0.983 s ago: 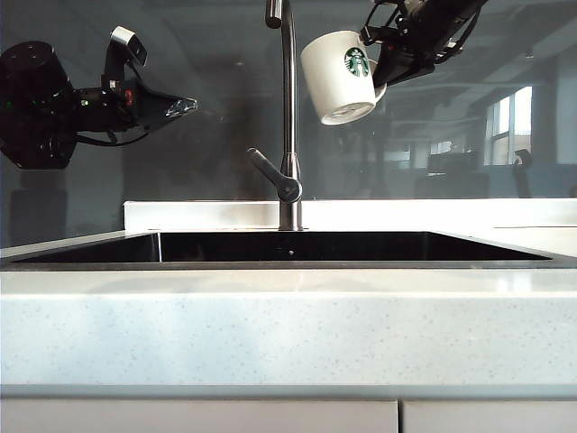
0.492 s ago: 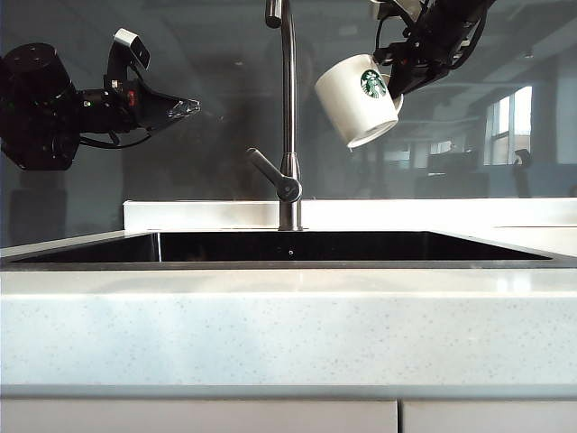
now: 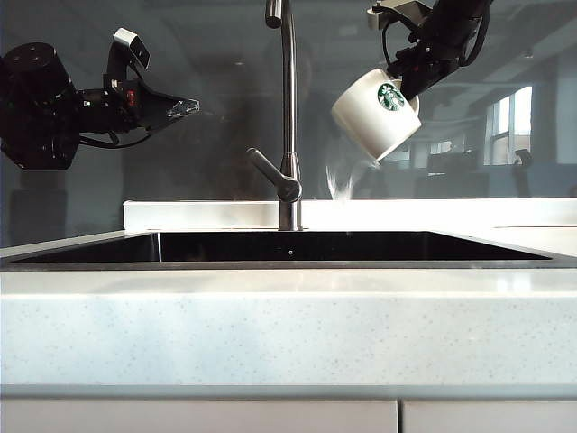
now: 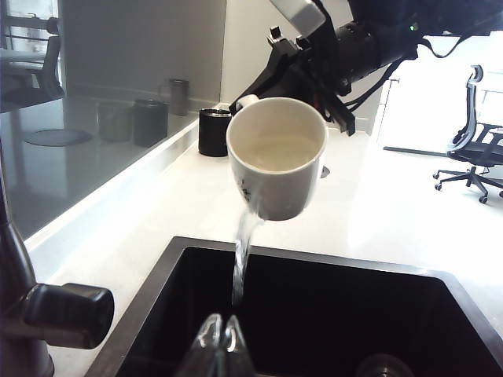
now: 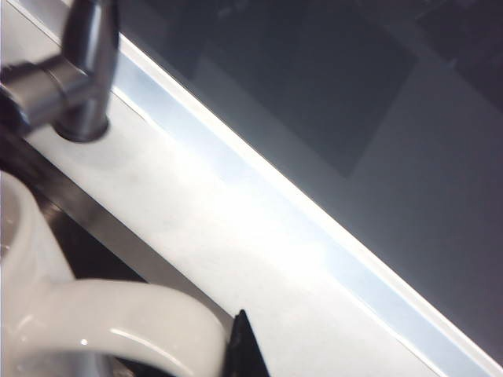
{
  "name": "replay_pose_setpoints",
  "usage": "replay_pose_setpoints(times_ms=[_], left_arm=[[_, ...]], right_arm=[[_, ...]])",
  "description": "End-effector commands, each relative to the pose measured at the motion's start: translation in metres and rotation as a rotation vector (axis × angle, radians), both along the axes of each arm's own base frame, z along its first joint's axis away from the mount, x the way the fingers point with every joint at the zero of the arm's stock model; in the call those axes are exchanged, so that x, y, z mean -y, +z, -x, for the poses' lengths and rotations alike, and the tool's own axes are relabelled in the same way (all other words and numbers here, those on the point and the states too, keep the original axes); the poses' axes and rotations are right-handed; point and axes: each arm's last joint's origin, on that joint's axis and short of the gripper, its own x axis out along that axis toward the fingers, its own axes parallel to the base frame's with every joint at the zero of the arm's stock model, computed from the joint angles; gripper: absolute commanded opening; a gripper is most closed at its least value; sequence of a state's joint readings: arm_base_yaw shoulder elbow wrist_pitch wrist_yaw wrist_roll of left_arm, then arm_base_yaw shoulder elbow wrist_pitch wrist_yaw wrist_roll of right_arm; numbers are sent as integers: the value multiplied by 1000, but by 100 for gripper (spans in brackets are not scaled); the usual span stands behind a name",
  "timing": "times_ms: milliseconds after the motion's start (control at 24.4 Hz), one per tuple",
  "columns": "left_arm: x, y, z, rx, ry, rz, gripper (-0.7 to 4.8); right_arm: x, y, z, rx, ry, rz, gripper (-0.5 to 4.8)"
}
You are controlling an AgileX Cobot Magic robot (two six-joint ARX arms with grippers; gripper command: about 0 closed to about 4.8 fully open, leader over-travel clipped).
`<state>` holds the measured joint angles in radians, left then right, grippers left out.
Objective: Pick up the mug next to the sink, go to the faucet to get some water, pour the water into the sink, and finally put the mug back to its place.
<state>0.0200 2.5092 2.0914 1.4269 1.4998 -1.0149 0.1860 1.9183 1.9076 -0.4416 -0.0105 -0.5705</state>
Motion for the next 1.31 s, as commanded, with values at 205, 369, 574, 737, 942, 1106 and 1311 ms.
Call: replay_pose_setpoints(times_ms=[205,369,574,737,942,1106,1311], left_arm=[[0,5,4,44,1,2,-5],[1,5,4,43,1,4,-5],[1,5,4,39,2,6,-5],[1,5,3,37,2,6,-5],[1,5,3,38,6,17,-5],[1,5,3,38,7,18,-5],[2,5,3,37,6,19,-5]], right_arm=[[-8,25,11,116,-13,112,-8],[-17,25,15,121,0,202,-9],[-25,25,17,129,-3,283,-9],[-24,26,16,137,-17,314,-8],[-25,27,16,155,-26,381,-9],[-31,28,18,165,-11,453,-9],[-42,31,21,202,-7,570,-8]])
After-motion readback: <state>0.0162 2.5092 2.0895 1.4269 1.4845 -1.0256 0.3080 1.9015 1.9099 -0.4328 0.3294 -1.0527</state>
